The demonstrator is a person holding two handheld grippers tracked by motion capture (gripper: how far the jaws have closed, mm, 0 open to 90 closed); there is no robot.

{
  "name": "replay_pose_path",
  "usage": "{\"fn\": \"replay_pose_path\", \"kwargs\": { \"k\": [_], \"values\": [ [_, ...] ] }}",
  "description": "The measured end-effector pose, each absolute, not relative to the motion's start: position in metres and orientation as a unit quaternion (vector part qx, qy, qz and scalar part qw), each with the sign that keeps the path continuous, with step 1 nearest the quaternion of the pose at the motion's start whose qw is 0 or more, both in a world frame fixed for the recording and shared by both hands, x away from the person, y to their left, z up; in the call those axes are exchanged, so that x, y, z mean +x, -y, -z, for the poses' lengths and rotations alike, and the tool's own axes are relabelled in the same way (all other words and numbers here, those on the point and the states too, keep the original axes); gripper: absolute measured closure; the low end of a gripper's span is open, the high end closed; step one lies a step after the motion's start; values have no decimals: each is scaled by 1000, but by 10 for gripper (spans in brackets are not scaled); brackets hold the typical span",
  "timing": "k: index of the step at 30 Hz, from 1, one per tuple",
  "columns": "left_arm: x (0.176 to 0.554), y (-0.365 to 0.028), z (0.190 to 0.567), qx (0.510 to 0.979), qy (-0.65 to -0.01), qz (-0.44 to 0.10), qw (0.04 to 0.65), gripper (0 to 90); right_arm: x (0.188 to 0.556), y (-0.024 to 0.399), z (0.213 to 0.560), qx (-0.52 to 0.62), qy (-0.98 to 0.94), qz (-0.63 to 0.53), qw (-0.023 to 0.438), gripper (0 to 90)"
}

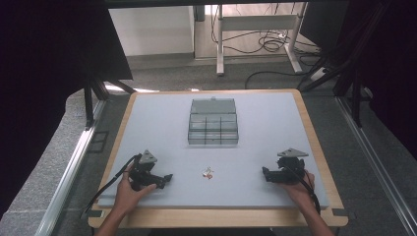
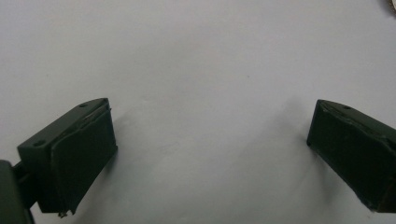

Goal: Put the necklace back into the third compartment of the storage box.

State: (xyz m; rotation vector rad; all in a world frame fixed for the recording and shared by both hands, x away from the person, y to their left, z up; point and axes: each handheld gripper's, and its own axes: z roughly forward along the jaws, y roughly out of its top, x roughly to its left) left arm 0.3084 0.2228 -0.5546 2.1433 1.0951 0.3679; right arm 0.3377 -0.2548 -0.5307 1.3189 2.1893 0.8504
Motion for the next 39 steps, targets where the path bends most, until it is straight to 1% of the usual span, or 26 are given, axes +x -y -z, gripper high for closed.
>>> {"fn": "replay_pose_path", "kwargs": {
  "k": [10,16,29,39],
  "values": [
    [308,-223,555,826,-422,-142,346,7,337,254,531,483,-789,-307,223,58],
    [308,-223,555,826,-422,-141,346,7,337,256,528,483,-788,-312,219,98],
    [308,-223,555,826,-422,-141,346,7,333,257,512,474,-780,-353,207,146],
    [308,-223,555,826,-422,-141,346,7,329,252,497,454,-783,-380,190,161]
  ]
}}
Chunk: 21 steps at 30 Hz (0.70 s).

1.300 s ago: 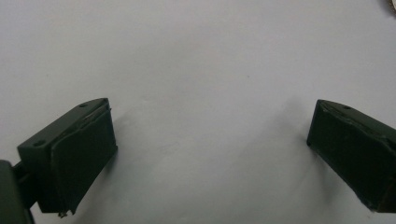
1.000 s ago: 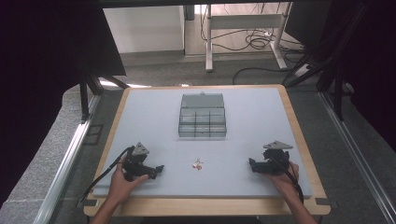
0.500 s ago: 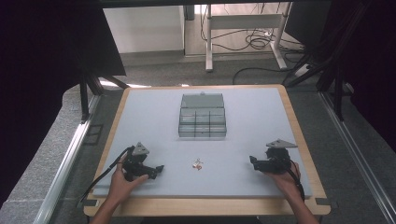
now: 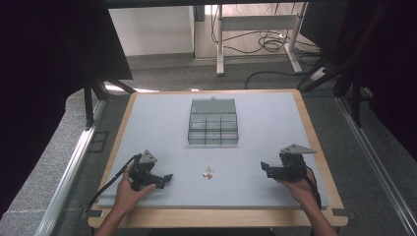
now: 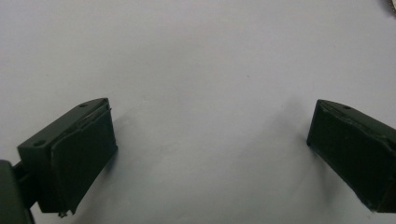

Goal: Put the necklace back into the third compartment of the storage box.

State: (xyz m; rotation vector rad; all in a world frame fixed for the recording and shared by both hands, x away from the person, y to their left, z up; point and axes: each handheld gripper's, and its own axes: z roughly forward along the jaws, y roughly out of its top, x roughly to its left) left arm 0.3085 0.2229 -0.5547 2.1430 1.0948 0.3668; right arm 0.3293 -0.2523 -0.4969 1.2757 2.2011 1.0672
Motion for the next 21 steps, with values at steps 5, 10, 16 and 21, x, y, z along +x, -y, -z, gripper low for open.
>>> {"fn": "replay_pose_path", "kwargs": {
  "k": [5,10,16,21],
  "values": [
    [309,-223,555,826,-422,-141,346,7,328,249,491,445,-785,-386,193,167],
    [309,-223,555,826,-422,-141,346,7,328,245,483,436,-787,-392,191,179],
    [309,-223,555,826,-422,-141,346,7,329,234,465,410,-797,-398,197,222],
    [308,-223,555,826,-422,-141,346,7,331,223,451,391,-808,-401,181,263]
  ]
}}
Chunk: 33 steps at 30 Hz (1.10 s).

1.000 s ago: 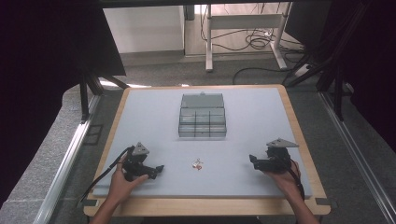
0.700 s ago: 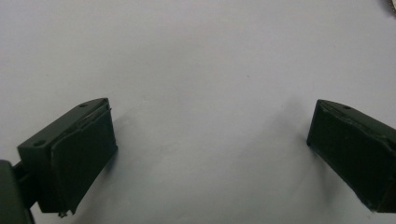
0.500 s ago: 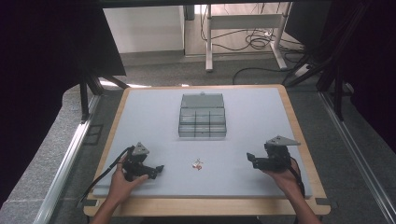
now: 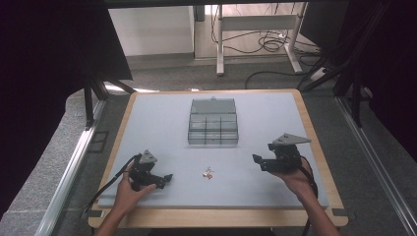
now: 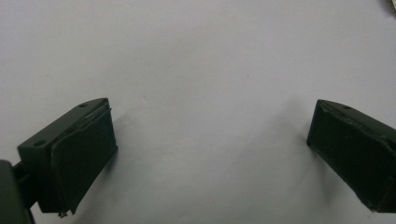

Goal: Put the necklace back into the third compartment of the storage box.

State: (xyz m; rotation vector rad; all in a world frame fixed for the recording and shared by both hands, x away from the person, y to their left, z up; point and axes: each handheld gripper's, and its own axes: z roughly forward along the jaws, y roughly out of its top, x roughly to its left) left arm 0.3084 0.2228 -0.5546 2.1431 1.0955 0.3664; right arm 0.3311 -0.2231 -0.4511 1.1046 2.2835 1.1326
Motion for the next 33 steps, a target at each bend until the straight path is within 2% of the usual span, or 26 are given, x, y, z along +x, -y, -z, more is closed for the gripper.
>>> {"fn": "replay_pose_path", "kwargs": {
  "k": [13,33],
  "values": [
    [308,-223,555,824,-424,-141,348,8,337,183,438,352,-832,-396,165,308],
    [308,-223,555,824,-424,-141,347,7,339,114,473,291,-884,-351,102,406]
  ]
}}
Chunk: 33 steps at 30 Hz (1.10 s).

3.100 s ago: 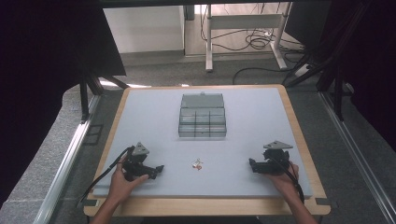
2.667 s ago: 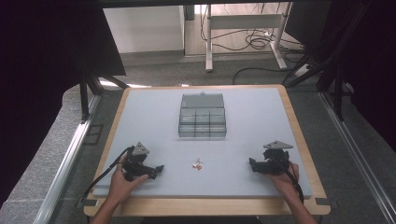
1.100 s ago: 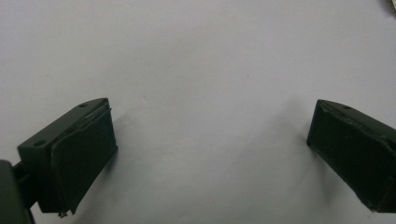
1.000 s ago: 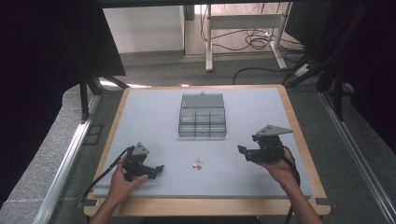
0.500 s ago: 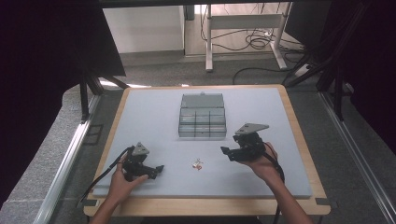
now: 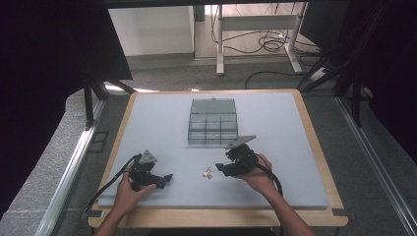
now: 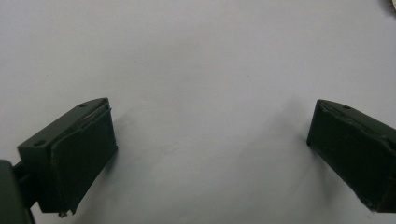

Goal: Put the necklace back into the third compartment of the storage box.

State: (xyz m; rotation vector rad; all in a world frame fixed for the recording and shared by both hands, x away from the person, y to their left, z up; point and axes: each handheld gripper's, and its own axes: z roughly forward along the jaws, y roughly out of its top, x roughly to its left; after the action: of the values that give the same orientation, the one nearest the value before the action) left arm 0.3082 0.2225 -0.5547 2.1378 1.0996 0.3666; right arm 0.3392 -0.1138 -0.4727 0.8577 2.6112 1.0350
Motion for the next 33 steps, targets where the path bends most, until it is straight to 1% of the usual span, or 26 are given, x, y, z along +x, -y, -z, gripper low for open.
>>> {"fn": "replay_pose_path", "kwargs": {
  "k": [7,12,18,33],
  "values": [
    [308,-223,555,824,-424,-142,348,8,337,97,487,277,-898,-331,86,431],
    [308,-222,555,824,-424,-142,348,9,337,88,490,271,-902,-325,83,448],
    [308,-222,555,824,-424,-142,348,9,335,74,499,258,-912,-308,80,494],
    [308,-223,555,824,-424,-142,348,8,337,63,516,260,-923,-273,78,565]
  ]
}}
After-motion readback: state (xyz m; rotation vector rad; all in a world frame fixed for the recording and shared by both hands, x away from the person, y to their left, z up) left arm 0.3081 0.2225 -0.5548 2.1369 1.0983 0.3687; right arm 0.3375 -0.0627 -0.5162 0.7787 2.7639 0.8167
